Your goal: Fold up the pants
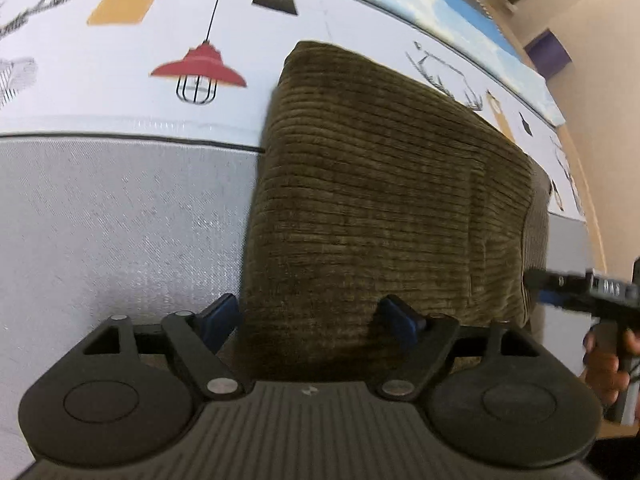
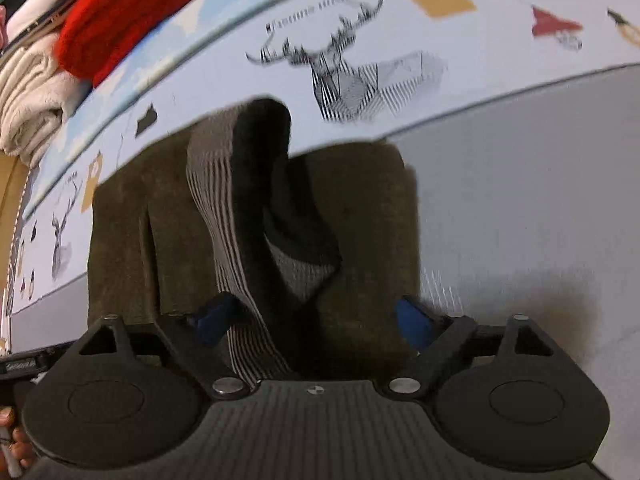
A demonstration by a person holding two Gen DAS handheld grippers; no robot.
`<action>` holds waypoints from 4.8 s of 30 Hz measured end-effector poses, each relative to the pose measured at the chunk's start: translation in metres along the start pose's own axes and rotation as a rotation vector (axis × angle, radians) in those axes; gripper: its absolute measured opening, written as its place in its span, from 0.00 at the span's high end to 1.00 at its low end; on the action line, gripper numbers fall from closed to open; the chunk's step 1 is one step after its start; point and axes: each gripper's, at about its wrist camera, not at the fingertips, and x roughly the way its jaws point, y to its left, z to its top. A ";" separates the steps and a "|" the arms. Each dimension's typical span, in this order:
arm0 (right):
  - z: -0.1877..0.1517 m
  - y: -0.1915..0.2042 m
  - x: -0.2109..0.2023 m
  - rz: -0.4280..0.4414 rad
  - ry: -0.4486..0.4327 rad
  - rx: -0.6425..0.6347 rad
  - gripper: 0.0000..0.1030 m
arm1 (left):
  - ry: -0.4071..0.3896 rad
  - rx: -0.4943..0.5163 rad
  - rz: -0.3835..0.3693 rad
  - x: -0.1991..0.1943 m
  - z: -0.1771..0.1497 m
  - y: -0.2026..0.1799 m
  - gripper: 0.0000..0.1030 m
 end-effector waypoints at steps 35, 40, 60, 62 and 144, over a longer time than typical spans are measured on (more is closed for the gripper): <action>0.028 0.105 0.029 0.028 -0.287 -0.335 0.66 | -0.276 0.002 0.095 -0.049 0.015 0.021 0.49; 0.034 0.109 -0.012 0.121 -0.309 -0.278 0.82 | -0.350 0.038 0.086 -0.064 0.016 0.013 0.49; -0.007 0.065 0.005 -0.127 -0.029 -0.197 0.21 | -0.171 0.145 0.187 -0.036 -0.001 -0.004 0.20; -0.012 0.054 0.014 -0.099 0.007 -0.140 0.20 | -0.084 0.067 0.140 -0.023 -0.001 0.006 0.21; -0.149 0.126 -0.104 -0.199 -0.481 -0.433 0.17 | -0.460 0.164 0.345 -0.091 -0.122 -0.118 0.01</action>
